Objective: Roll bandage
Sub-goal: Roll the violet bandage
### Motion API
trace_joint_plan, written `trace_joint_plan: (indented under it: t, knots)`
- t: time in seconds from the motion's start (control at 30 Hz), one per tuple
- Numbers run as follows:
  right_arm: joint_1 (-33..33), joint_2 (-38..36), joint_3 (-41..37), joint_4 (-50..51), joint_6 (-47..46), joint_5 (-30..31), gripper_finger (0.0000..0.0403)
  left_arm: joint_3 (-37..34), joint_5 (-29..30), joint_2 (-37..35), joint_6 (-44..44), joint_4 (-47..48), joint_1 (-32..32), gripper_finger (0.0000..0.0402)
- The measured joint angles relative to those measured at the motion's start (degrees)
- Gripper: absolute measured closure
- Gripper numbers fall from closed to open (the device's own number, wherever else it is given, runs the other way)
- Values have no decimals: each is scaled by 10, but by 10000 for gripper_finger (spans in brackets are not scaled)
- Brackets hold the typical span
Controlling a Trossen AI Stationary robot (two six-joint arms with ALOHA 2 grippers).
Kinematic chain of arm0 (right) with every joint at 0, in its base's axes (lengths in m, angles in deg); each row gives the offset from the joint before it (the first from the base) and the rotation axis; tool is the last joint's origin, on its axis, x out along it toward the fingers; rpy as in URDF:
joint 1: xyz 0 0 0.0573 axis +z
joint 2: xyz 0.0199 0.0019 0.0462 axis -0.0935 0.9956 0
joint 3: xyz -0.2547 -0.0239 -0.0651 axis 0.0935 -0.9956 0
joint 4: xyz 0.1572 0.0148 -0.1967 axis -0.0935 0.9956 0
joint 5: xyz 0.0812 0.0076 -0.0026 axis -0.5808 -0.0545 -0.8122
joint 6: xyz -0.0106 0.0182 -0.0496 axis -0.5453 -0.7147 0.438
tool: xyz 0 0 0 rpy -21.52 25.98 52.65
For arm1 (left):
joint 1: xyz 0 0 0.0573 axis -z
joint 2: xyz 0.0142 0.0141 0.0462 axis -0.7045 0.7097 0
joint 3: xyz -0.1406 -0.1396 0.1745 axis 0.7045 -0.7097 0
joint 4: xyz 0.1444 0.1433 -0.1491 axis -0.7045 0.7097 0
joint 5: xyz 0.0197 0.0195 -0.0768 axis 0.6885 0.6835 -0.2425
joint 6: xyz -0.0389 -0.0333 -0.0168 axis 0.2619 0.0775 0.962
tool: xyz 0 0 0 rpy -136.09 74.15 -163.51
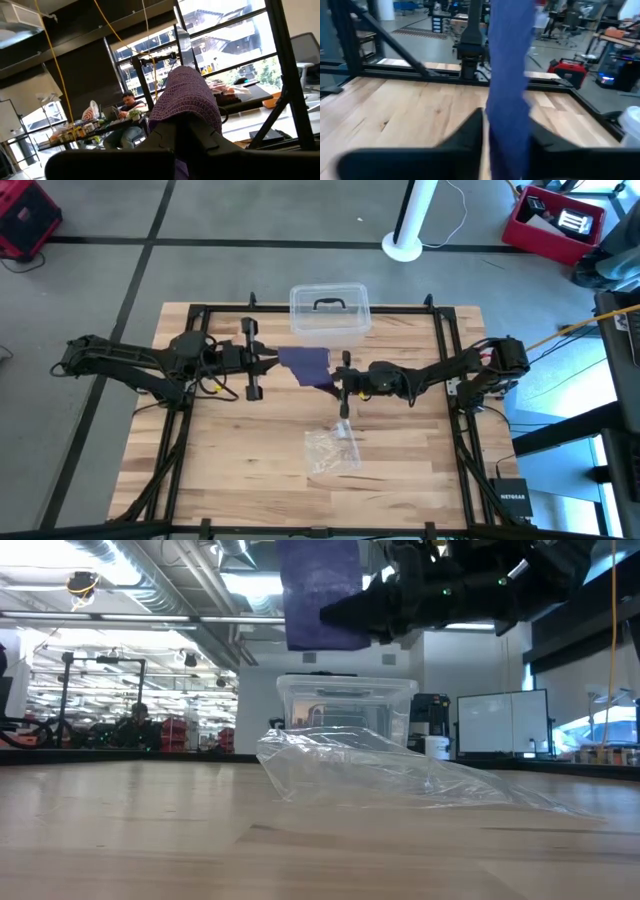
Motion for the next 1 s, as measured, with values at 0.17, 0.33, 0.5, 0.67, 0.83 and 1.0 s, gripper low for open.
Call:
trace_joint_plan:
  t: [0.17,0.33,0.5,0.67,0.83,1.0]
  knots:
    - [46,-29,0,23,3,1,383,0,17,-1,-20,-4,-1,398]
    - [107,-69,3,28,12,7,397,0,76,-1,-88,-7,-2,398]
    - [163,-100,49,62,46,27,397,0,131,-1,-147,2,-1,398]
    - [210,-106,137,149,124,78,395,-1,170,-1,-196,39,-1,398]
    - [239,-106,242,268,216,151,399,-3,171,1,-193,116,-1,398]
    - [238,-106,327,324,258,180,395,-8,171,24,-180,140,10,398]
